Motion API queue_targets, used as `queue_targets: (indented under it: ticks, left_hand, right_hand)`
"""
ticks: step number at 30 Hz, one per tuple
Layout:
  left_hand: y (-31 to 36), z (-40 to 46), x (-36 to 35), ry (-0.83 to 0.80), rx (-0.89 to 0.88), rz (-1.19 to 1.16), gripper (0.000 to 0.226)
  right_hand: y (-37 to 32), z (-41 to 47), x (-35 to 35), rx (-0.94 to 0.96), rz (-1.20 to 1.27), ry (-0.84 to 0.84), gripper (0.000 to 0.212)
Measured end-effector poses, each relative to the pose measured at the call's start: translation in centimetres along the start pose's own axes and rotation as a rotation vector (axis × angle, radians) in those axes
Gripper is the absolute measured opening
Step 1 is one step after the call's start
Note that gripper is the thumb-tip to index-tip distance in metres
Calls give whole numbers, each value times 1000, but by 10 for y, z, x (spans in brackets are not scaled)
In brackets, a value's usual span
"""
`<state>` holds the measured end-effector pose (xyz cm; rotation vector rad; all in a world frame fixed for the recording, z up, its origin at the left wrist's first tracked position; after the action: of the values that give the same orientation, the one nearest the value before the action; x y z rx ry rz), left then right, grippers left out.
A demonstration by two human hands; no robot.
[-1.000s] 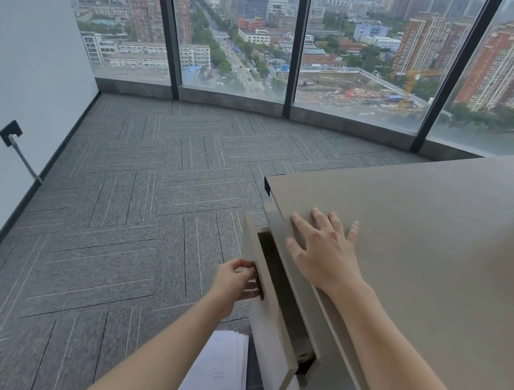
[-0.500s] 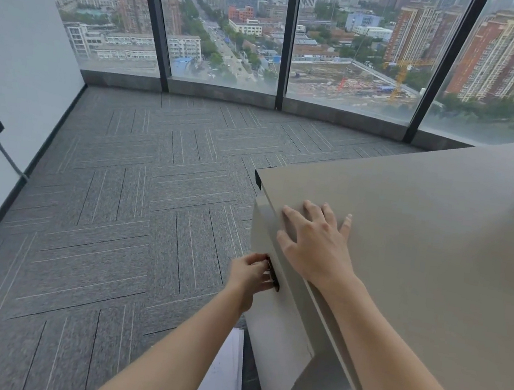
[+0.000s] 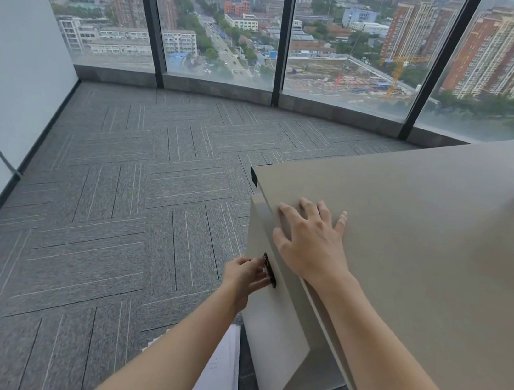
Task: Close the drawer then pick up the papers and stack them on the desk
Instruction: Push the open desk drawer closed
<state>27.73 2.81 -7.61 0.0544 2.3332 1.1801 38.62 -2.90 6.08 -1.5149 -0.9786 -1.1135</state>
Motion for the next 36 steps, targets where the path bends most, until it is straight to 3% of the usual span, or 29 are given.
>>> queue_targets:
  ticks: [5, 13, 16, 20, 23, 30, 33, 36]
  left_hand:
    - [2, 1, 0, 26, 34, 40, 33]
    - [8, 12, -3, 87, 131, 200, 31]
    - [14, 11, -9, 58, 257, 181, 17]
    - [18, 11, -11, 47, 452, 56, 22]
    - [18, 13, -11, 65, 478, 90, 22]
    - [20, 6, -8, 71, 270, 505, 30]
    - [30, -17, -2, 124, 145, 823, 45]
    - [45, -48, 4, 80, 25, 1112, 37]
  right_hand:
    - [0, 0, 0, 2, 1, -1, 54]
    - [1, -1, 0, 8, -2, 4, 56]
    - [1, 0, 0, 9, 0, 2, 56]
    - [3, 1, -1, 10, 0, 7, 56]
    - [3, 1, -2, 9, -7, 9, 56]
    - [2, 0, -1, -3, -3, -6, 56]
    - [-1, -4, 1, -14, -20, -27, 56]
    - [-8, -13, 5, -45, -39, -82, 55]
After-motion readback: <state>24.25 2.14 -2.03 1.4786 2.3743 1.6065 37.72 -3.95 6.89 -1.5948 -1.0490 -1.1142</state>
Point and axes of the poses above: each hand's wrist, its own z-axis towards the middle knuckle, its own x-axis out of the back of the hand, y = z × x, the point moved 1 cm from there along z, towards the middle knuckle, and after that the axes turned 15 degrees about -y, right-handed, at the moved point
